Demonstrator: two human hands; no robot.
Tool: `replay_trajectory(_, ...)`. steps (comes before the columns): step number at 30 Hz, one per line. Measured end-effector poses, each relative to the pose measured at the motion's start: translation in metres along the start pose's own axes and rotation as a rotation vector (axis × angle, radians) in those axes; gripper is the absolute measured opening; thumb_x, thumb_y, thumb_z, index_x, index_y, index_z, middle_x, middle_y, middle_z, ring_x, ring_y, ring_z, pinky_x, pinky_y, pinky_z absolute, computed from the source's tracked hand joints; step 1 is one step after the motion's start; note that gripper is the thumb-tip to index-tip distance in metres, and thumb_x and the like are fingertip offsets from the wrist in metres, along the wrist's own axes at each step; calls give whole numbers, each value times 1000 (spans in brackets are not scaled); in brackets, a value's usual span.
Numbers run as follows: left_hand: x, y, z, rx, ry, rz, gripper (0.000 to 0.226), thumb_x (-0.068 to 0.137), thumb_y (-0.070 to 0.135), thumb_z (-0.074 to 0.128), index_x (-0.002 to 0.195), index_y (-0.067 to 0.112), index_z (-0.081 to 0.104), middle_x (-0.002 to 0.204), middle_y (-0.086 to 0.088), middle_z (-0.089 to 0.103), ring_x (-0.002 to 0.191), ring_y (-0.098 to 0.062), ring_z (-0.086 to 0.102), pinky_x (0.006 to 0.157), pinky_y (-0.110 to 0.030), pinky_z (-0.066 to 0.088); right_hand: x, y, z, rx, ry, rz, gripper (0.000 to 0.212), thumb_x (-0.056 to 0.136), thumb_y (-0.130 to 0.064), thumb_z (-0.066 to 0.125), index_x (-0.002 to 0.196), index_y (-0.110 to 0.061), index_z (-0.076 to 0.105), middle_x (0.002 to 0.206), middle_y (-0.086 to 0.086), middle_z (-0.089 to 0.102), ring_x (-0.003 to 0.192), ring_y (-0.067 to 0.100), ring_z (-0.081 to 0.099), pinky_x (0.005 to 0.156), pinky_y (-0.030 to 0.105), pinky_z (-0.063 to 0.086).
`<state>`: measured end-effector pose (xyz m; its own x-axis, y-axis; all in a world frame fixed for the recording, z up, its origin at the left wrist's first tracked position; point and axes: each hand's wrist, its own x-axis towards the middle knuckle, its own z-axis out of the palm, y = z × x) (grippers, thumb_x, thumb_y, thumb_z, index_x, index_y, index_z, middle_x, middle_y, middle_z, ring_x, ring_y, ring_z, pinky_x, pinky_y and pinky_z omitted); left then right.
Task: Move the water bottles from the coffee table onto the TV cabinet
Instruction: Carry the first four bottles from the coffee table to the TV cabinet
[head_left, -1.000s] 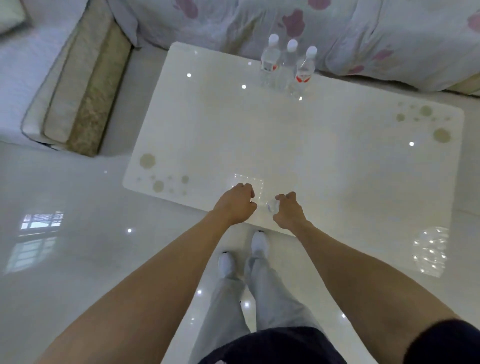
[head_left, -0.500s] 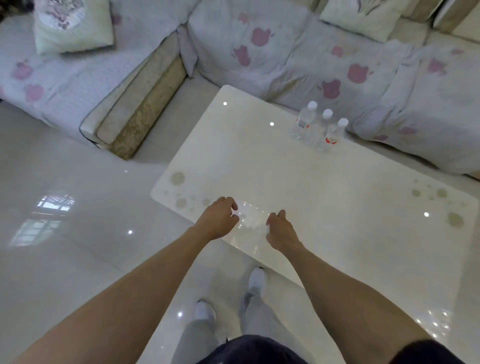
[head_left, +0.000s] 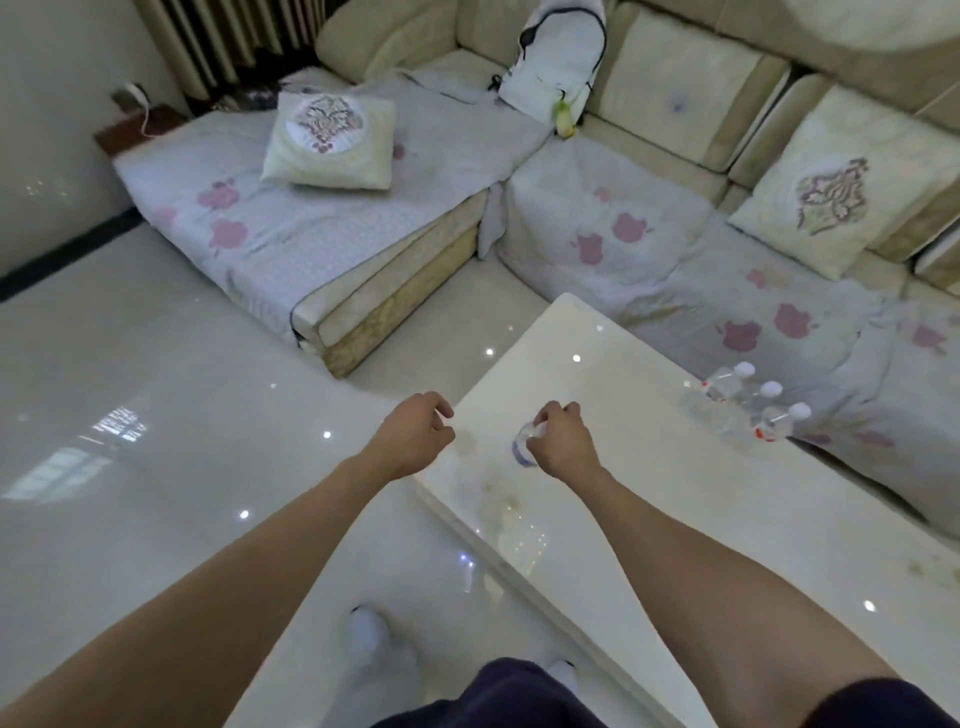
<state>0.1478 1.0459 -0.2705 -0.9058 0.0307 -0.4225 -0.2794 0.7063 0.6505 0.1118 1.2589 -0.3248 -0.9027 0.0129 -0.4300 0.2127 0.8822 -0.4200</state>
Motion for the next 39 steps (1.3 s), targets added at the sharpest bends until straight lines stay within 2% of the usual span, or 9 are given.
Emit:
replay_trajectory(6,38,-63,-121,86,8,29,27,88,20,55,113,11,55,100,-7,62,84,-22,59,69,-31,45,31,-106,6,169,119,19,27,76,-18,59,104,-16,60,115,8,45,73,21,51,70,27,41)
replay_trajectory(10,79,-81,-170,89,-12,21,28,87,20,55,114,11,54,101,-9,63,92,-28,63,80,-38,52,56,-154,9,183,141,20,27,76,-16,61,103,-13,61,115,9,47,78,19,50,74,25,39)
replay_trajectory(14,139,-81,-201,74,-62,63,26,86,20,56,111,13,54,94,-6,62,81,-22,60,68,-34,49,107,-199,3,77,84,-8,24,76,-16,59,100,-12,63,116,11,48,94,26,57,79,27,44)
replay_trajectory(16,173,-79,-216,96,-71,79,27,85,20,56,111,14,55,96,-6,64,82,-22,61,69,-32,47,141,-216,1,-6,28,-47,25,76,-15,58,100,-12,66,116,13,53,103,26,56,84,28,44)
replay_trajectory(19,224,-79,-242,130,-94,71,28,85,22,57,113,15,55,100,-5,65,86,-23,63,81,-36,51,195,-237,-10,-43,-18,-53,24,76,-17,58,97,-12,67,115,14,58,102,27,58,90,30,45)
replay_trajectory(22,273,-76,-268,202,-159,69,28,87,22,57,114,15,54,103,-6,64,84,-22,61,80,-34,49,233,-251,-23,2,-13,8,24,76,-20,61,99,-15,63,116,10,50,99,27,59,87,34,49)
replay_trajectory(28,385,-31,-311,212,-243,101,24,87,22,56,110,14,57,99,-11,65,88,-29,66,74,-36,52,293,-268,-63,125,94,114,28,75,-17,61,103,-15,59,114,8,46,99,28,57,84,31,48)
replay_trajectory(34,517,41,-302,282,-358,280,14,85,21,56,95,15,62,81,-8,67,69,-20,64,65,-30,50,366,-267,-112,231,225,242,28,77,-16,57,105,-13,60,114,10,47,101,29,56,91,35,48)
replay_trajectory(39,599,102,-268,318,-591,334,10,86,19,53,81,13,58,81,-12,64,52,-17,56,53,-23,46,390,-252,-149,306,286,454,28,75,-15,56,103,-16,56,110,9,46,96,29,58,83,30,49)
